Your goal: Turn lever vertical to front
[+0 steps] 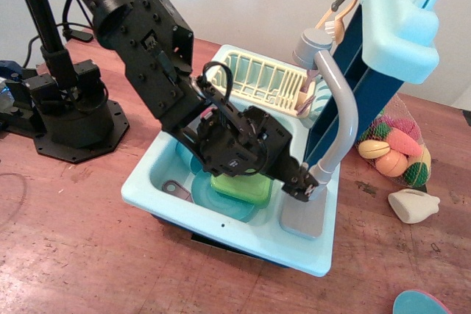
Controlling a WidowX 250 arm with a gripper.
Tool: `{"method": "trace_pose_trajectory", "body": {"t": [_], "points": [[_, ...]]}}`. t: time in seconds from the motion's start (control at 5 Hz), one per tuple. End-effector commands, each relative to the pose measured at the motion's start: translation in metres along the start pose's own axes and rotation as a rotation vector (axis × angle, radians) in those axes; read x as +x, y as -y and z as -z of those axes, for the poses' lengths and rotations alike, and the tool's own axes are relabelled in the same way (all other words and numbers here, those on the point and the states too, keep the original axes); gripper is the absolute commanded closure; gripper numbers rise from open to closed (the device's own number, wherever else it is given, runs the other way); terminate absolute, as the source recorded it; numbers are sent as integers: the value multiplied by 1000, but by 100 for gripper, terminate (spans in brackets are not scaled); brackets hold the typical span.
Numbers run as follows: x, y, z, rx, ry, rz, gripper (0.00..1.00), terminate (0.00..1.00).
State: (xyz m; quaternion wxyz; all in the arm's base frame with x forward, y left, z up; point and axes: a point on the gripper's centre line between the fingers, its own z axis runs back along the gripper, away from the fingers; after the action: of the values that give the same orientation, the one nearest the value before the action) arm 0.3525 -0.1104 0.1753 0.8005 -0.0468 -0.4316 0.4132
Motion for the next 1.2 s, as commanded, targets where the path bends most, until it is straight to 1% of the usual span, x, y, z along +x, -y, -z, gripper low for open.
{"method": "trace_pose_trajectory", "body": {"t": [0.0,0.2,0.4,0.6,0.8,1.0], "points": [[16,0,-7,-32,108,-103,0,0],[16,-9,-12,-24,131,-128,0,0],[12,-19,-19,12,133,-133,0,0],[12,-29,-21,30,106,-122,0,0],[5,-36,-17,25,101,-134,0,0],[4,-32,-4,37,44,-99,0,0]]}}
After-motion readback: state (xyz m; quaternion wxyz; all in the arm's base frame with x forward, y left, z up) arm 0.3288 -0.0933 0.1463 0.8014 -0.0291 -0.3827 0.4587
